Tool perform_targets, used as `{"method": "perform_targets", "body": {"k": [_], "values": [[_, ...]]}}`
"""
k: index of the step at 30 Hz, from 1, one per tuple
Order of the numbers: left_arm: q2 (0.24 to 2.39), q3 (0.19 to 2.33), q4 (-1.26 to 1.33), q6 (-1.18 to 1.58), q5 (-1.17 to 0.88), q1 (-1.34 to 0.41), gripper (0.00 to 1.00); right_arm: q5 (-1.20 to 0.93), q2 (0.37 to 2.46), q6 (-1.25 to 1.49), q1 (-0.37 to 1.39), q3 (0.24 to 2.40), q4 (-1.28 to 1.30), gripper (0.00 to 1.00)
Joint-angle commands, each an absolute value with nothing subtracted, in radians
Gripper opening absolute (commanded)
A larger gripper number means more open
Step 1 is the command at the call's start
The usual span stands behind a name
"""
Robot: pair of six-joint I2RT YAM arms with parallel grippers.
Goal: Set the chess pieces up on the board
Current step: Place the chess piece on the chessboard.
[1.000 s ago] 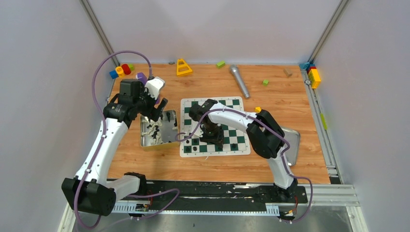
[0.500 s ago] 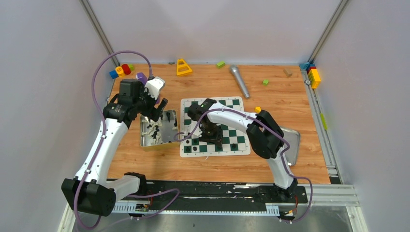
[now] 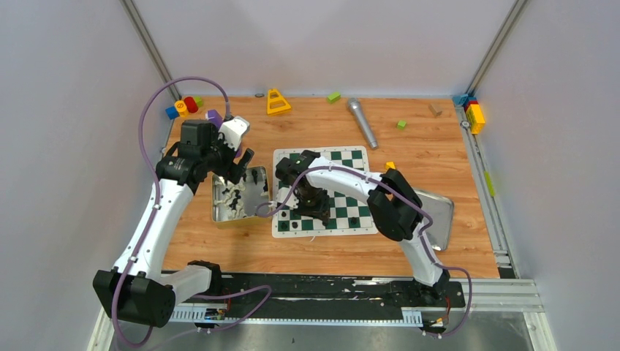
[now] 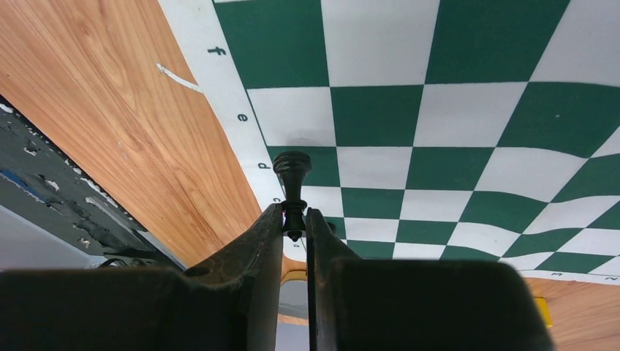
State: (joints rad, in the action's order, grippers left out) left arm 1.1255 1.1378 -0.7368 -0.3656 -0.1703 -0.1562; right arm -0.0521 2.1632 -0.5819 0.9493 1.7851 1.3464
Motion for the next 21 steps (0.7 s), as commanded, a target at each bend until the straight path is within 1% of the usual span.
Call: {"method": "perform_targets", "body": {"k": [1,21], "values": [[1.098,1.165,-0.727,-0.367,-0.17,-0.15,1.0,-0.027,2.188,-0.592,0.967,1.842,1.376,0.04],[1.086,1.155,-0.724,-0.371,-0.165,-0.15,1.0,-0.013,2.239,-0.606,0.996,1.904,1.391,0.05]]}}
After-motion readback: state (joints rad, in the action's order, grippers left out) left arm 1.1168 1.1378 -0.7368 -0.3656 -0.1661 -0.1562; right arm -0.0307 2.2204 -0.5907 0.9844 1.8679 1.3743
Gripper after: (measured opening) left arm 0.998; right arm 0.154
